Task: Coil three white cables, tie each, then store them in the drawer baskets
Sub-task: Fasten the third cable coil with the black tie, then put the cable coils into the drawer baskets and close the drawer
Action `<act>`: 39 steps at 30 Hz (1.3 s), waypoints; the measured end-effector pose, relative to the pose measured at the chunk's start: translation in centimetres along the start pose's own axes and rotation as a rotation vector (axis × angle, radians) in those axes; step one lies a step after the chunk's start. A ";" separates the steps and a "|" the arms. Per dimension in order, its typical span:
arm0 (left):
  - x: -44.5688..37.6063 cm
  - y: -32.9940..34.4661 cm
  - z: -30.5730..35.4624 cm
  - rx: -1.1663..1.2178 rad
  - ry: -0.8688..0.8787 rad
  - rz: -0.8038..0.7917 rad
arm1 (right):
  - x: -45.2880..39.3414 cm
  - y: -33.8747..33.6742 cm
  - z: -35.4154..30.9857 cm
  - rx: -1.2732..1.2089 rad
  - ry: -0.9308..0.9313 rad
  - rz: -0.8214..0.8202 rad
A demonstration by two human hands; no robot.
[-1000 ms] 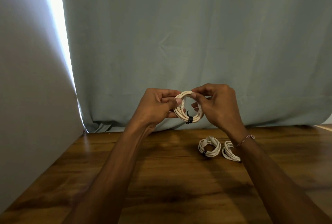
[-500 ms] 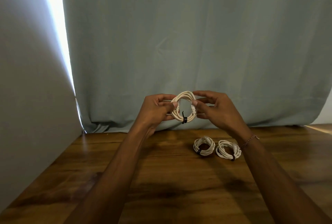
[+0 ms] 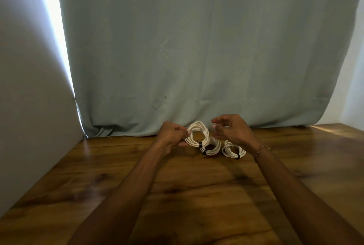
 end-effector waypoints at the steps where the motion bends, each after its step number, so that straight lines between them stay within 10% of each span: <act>1: -0.1 0.2 -0.7 -0.008 -0.016 0.004 | 0.0 -0.3 0.5 0.002 0.008 0.013; 15: 0.3 1.5 -7.3 -0.323 -0.148 0.004 | 2.0 -3.7 4.2 0.048 0.109 0.056; 39: -5.2 10.5 -4.3 -0.920 0.167 -0.044 | -2.1 -5.3 13.6 0.552 0.341 0.189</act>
Point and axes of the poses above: each hand's wrist, its own x-axis away from the middle knuckle, its own y-axis out of the palm, z = x × y, the point moved 5 cm from there along -x, towards the middle knuckle, and after that the axes turned 12 degrees about z, right-handed, at the moved point
